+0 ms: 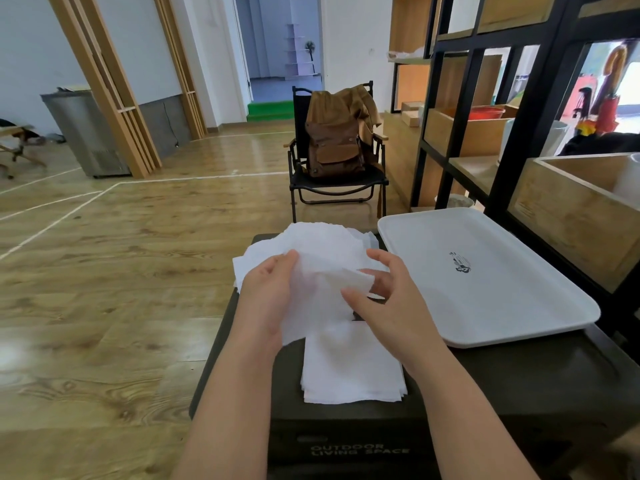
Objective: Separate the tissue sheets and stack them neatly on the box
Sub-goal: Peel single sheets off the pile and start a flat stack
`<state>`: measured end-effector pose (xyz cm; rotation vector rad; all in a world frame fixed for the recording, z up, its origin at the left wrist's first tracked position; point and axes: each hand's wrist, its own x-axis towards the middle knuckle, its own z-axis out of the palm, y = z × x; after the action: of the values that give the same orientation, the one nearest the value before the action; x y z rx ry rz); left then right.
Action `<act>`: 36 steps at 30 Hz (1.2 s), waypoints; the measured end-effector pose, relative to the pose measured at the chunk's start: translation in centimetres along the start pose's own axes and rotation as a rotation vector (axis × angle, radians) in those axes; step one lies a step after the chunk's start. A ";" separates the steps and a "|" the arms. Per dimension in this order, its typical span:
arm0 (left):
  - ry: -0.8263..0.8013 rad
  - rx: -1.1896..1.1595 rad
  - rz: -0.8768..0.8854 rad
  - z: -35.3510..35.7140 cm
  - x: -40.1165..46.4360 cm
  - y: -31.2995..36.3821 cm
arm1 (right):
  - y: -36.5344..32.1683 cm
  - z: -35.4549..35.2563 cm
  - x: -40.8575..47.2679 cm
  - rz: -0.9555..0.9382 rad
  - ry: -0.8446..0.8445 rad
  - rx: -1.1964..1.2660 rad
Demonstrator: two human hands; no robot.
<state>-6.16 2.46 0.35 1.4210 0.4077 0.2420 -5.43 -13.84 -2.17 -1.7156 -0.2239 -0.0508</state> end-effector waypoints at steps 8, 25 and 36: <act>-0.217 0.313 0.290 -2.0 -0.5 0.6 | 0.4 -0.5 0.0 -0.115 0.068 -0.043; -0.148 0.536 0.491 -3.1 -1.2 1.4 | 0.2 -0.7 0.0 -0.315 0.134 -0.356; -0.095 0.526 0.589 -2.6 -2.0 2.3 | -1.1 -1.3 -0.2 -0.291 0.167 -0.111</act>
<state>-8.89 4.37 2.57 2.0461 -0.0486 0.5695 -5.67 -15.02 -0.89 -1.7665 -0.3506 -0.4264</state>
